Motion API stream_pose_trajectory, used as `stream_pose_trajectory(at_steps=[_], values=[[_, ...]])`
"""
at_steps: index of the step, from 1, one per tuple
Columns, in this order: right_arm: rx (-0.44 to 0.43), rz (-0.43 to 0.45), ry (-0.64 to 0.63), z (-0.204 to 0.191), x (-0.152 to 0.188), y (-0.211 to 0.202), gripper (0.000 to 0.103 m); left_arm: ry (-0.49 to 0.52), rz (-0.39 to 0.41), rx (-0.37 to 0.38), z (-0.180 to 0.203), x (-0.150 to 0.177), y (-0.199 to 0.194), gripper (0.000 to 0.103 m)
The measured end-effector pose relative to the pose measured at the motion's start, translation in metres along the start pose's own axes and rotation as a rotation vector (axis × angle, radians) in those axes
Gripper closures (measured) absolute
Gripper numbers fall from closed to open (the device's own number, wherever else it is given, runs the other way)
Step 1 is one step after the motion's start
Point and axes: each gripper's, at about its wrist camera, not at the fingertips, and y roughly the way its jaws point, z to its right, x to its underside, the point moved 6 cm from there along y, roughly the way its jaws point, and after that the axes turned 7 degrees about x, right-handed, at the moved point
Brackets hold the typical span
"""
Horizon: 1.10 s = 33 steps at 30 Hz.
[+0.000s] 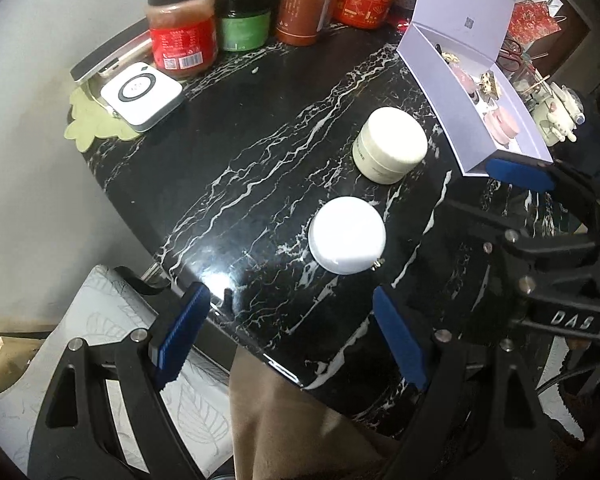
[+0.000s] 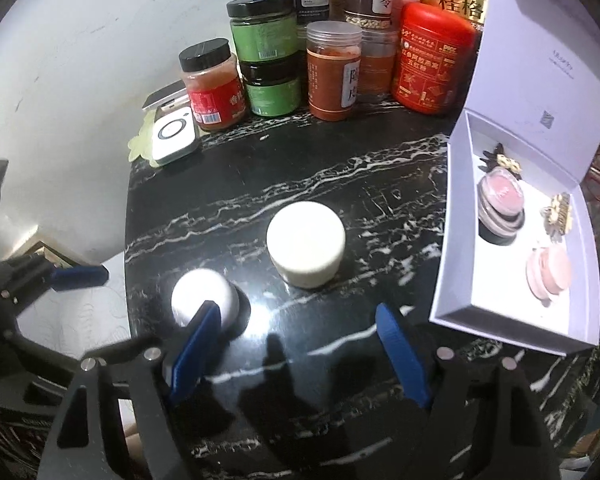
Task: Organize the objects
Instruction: 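Move both tools toward the two white jars on the table, then grasp the white jar with the left tool while the right tool grasps the cream jar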
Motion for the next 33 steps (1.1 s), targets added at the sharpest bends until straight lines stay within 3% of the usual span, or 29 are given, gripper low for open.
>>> stream_pose_trajectory(at_steps=[11,16,23,30,33], values=[[-0.02,-0.03,0.031,0.008,-0.018,0.032,0.03,0.055,-0.047,0.061,0.012,-0.003,0.034,0.02],[-0.012,-0.047,0.03,0.009,-0.027,0.045,0.031,0.089,-0.063,0.047,0.015,-0.008,0.048,0.02],[-0.02,-0.062,0.064,0.011,-0.031,0.061,0.031,0.128,-0.038,-0.044,-0.005,-0.027,0.059,0.027],[-0.006,0.021,0.113,0.01,-0.031,0.067,0.031,0.155,-0.001,-0.059,-0.024,-0.054,0.062,0.027],[0.018,0.104,0.152,0.012,-0.029,0.063,0.032,0.187,0.01,-0.072,-0.027,-0.064,0.065,0.027]])
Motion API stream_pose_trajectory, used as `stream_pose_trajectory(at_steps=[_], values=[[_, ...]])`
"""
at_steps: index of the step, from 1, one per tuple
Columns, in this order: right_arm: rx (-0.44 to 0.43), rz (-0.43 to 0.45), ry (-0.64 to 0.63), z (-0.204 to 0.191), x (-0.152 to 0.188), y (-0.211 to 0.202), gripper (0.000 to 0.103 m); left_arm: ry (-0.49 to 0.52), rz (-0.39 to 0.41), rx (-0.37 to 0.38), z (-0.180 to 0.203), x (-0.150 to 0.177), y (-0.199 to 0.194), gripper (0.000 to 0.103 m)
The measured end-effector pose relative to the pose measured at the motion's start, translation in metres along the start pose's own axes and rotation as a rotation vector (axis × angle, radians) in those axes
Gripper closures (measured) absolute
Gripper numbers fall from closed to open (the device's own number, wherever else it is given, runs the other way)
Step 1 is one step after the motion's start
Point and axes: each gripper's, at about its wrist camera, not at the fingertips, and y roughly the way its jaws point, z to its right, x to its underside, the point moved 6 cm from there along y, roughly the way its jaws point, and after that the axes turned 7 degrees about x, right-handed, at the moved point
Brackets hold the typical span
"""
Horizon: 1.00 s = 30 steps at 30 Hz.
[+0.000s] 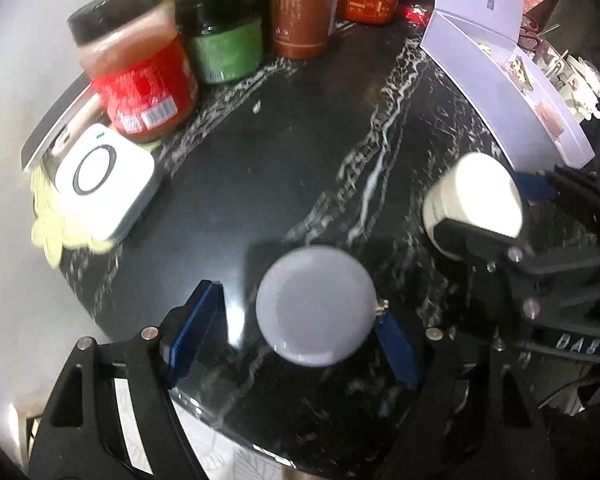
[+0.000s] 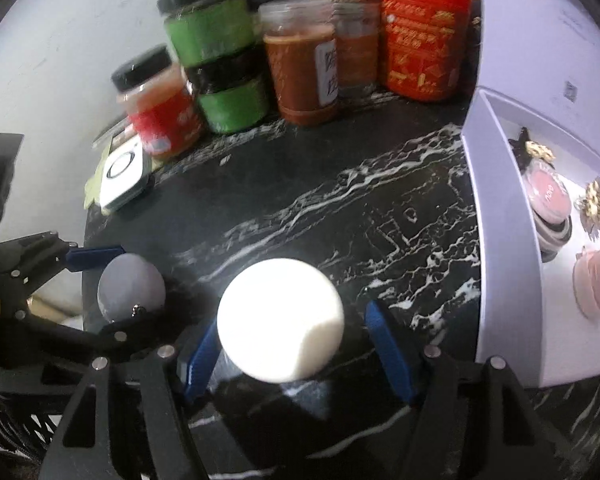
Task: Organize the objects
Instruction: 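Grasp the white jar with the left tool while the right tool grasps the cream jar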
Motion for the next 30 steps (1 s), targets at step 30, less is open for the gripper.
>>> stream_pose_trajectory(at_steps=[30], values=[[0.119,0.103,-0.02,-0.017,0.019,0.009,0.03,0.078,0.235,0.021,-0.024,0.005,-0.012,0.02]])
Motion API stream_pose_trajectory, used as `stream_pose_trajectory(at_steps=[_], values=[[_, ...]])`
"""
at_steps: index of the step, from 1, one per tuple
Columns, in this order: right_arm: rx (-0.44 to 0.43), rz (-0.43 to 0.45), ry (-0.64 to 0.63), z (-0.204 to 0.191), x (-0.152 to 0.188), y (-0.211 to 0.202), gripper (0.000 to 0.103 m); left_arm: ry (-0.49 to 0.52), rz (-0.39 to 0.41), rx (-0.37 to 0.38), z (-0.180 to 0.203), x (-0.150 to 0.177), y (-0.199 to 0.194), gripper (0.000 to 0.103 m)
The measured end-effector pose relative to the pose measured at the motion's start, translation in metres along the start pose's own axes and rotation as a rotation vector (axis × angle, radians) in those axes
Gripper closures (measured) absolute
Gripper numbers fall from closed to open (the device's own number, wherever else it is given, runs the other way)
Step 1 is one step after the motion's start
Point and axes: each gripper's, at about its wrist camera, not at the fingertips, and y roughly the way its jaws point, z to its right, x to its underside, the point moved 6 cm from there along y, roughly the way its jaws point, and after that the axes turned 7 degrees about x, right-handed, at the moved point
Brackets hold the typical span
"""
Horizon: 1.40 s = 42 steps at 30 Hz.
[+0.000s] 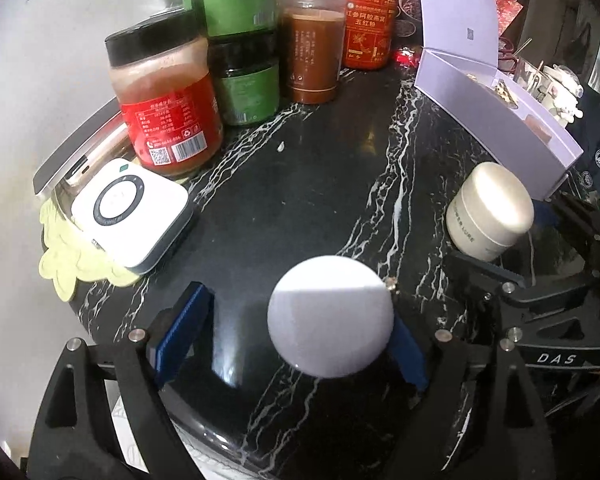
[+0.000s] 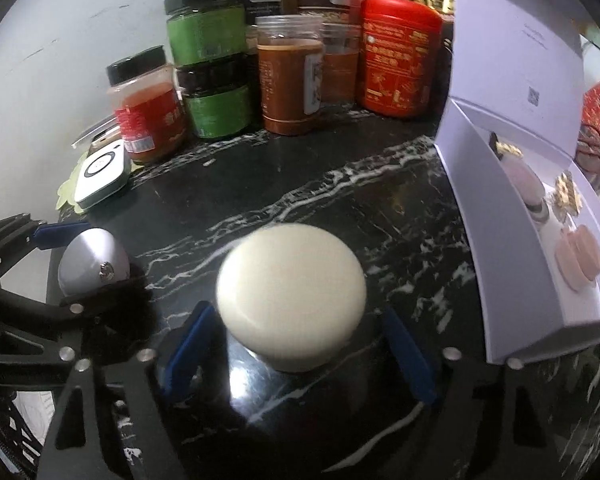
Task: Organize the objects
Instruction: 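Grasp the white jar with the left tool while the right tool grasps the cream jar, then carry the white jar with the left tool while the right tool carries the cream jar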
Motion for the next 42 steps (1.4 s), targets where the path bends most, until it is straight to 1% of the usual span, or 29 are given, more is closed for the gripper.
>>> stream_pose_trajectory(at_steps=[2,3,7,10,11,12,13,14,15,16,24,31,36,42], values=[[-0.005,0.003,-0.011,-0.004,-0.003,0.001,0.038,0.009,0.007,0.003,0.001,-0.001,0.003,0.017],[-0.005,0.001,-0.006,-0.004,-0.004,0.002,0.041,0.015,0.008,0.005,0.002,-0.002,0.004,0.016],[-0.006,-0.001,-0.007,-0.004,-0.007,0.006,0.048,0.035,0.01,0.019,0.007,-0.008,0.01,0.015],[-0.01,-0.008,-0.011,-0.004,-0.009,0.007,0.048,0.06,0.005,0.033,0.011,-0.012,0.013,0.016],[-0.009,-0.012,-0.013,-0.005,-0.009,0.007,0.048,0.065,0.003,0.038,0.012,-0.014,0.014,0.018],[-0.009,-0.015,-0.014,-0.005,-0.009,0.008,0.048,0.077,0.002,0.046,0.014,-0.015,0.014,0.024],[-0.01,-0.022,-0.014,-0.005,-0.01,0.008,0.048,0.085,0.001,0.052,0.016,-0.016,0.013,0.028],[-0.011,-0.027,-0.015,-0.005,-0.01,0.009,0.048,0.095,-0.004,0.059,0.019,-0.017,0.013,0.039],[-0.011,-0.033,-0.014,-0.004,-0.009,0.009,0.048,0.106,-0.008,0.067,0.022,-0.019,0.013,0.052],[-0.011,-0.037,-0.013,-0.004,-0.009,0.009,0.048,0.117,-0.022,0.07,0.026,-0.021,0.013,0.053],[0.001,-0.11,-0.006,0.005,-0.006,0.006,0.048,0.145,-0.083,0.104,0.033,-0.027,0.018,0.054],[0.009,-0.175,0.028,0.017,0.002,-0.001,0.048,0.114,-0.13,0.136,0.034,-0.025,0.013,0.054],[0.017,-0.2,0.061,0.03,0.009,-0.008,0.048,0.138,-0.129,0.136,0.042,-0.029,0.007,0.054],[0.037,-0.185,0.069,0.047,0.014,-0.03,0.048,0.166,-0.111,0.16,0.061,-0.043,0.006,0.054]])
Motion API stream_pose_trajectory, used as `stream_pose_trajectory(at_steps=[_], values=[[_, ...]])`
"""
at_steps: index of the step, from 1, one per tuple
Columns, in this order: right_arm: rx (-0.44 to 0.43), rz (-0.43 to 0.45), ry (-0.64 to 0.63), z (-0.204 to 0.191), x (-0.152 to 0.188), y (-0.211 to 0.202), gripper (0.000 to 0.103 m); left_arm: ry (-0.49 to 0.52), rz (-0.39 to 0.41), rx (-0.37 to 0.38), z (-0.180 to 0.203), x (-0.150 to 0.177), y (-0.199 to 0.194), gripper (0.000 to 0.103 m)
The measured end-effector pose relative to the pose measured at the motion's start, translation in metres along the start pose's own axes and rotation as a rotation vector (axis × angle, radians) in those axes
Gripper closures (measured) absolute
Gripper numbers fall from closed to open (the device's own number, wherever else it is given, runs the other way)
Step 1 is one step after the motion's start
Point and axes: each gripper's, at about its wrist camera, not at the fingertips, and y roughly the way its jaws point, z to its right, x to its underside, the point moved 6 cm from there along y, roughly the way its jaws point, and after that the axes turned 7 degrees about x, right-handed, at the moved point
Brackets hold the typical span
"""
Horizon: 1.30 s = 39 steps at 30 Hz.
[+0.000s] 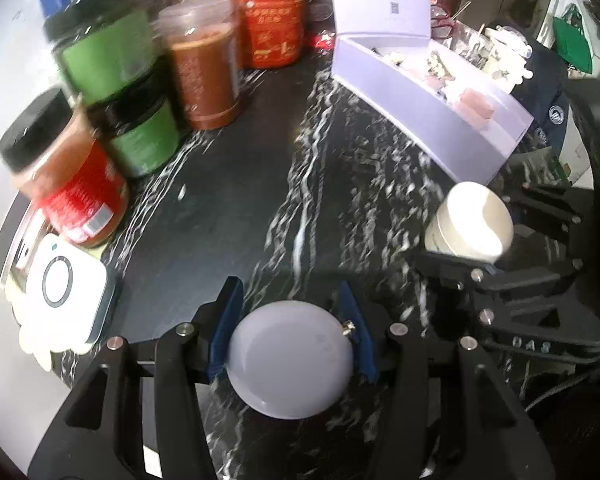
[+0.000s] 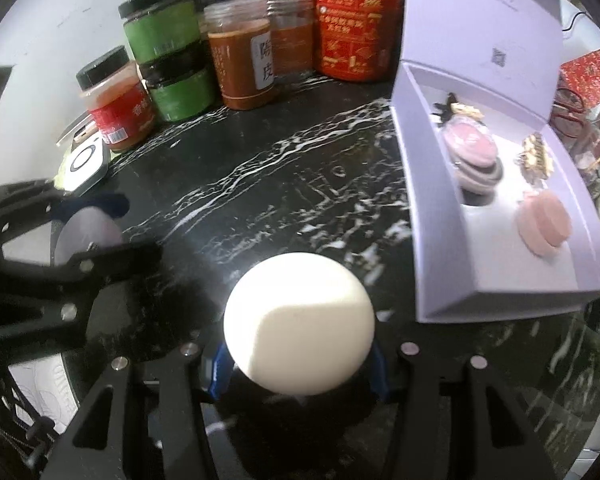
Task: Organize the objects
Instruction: 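Carry the white jar with the left tool while the right tool carries the cream jar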
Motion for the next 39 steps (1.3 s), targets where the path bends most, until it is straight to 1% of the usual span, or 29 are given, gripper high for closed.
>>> stream_pose_trajectory(at_steps=[6,15,24,29,39], values=[[0.025,0.011,0.045,0.027,0.006,-0.022,0.048,0.041,0.021,0.023,0.026,-0.021,-0.005,0.054],[0.073,0.026,0.122,0.066,0.016,-0.049,0.048,0.181,0.01,0.065,0.08,-0.05,-0.008,0.054],[0.106,0.014,0.198,0.09,0.035,-0.072,0.048,0.268,-0.021,0.115,0.12,-0.062,-0.008,0.054],[0.128,0.0,0.25,0.103,0.044,-0.08,0.048,0.334,-0.047,0.116,0.138,-0.068,-0.004,0.054],[0.179,-0.001,0.347,0.125,0.054,-0.099,0.048,0.465,-0.071,0.153,0.177,-0.08,-0.001,0.054]])
